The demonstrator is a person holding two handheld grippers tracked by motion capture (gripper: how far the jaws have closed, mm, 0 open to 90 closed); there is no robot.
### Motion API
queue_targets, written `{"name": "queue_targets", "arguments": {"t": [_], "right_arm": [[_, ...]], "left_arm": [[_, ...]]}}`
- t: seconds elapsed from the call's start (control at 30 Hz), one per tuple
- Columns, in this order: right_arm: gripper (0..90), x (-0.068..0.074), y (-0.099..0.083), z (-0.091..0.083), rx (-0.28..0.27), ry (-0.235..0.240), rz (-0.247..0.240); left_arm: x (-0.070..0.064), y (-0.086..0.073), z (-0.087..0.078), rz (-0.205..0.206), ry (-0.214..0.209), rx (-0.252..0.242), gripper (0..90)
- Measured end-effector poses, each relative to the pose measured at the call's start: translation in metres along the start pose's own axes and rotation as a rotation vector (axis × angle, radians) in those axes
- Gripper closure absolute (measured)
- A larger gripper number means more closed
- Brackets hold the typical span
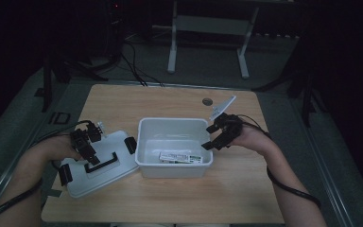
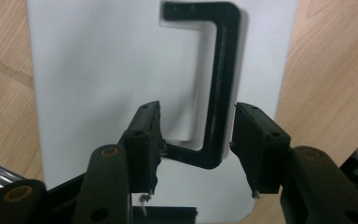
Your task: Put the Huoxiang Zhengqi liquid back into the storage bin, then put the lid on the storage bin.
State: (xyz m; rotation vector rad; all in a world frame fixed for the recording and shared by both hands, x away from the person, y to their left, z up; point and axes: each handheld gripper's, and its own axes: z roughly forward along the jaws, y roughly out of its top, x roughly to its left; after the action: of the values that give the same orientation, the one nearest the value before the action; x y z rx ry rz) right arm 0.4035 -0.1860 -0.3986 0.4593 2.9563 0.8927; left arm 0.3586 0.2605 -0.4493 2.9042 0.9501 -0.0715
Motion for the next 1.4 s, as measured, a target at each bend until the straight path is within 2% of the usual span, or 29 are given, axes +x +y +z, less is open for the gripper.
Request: {"name": "queue_targets", "arguments": {"t": [0.03,0.3,0.53,0.67,0.73,0.87,1.07,1.4], "right_arm": [[18.6,-0.003,-0.006,-0.004,-0.013,-0.002,0.021],[16.2,-0.011,-0.029,-0.017,-0.051,-0.044,0.063],[16.2,-0.017,-0.047,-0.020,-0.046,-0.094,0.081],[16.2,-0.019,-0.056,-0.019,-0.050,-0.111,0.108],[16.2,-0.019,-0.060,-0.018,-0.043,-0.120,0.116],[16.2,-0.021,-0.069,-0.016,-0.041,-0.118,0.128],[16.2,-0.022,-0.077,-0.010,-0.047,-0.108,0.152],[16.3,-0.021,-0.080,-0.005,-0.047,-0.101,0.164]], "left_arm": [[-0.001,0.001,-0.005,0.001,-0.001,-0.008,49.7],[-0.005,-0.001,-0.004,0.007,-0.001,-0.014,47.6],[-0.008,-0.004,-0.002,0.007,-0.002,-0.005,47.5],[-0.012,-0.005,-0.003,0.001,-0.002,-0.025,47.5],[-0.015,-0.007,-0.003,-0.003,-0.026,-0.047,47.4],[-0.020,-0.008,-0.001,0.012,-0.016,-0.028,45.3],[-0.027,-0.005,0.009,0.020,-0.019,-0.042,42.9],[-0.031,0.003,0.027,0.035,0.022,-0.055,42.9]]}}
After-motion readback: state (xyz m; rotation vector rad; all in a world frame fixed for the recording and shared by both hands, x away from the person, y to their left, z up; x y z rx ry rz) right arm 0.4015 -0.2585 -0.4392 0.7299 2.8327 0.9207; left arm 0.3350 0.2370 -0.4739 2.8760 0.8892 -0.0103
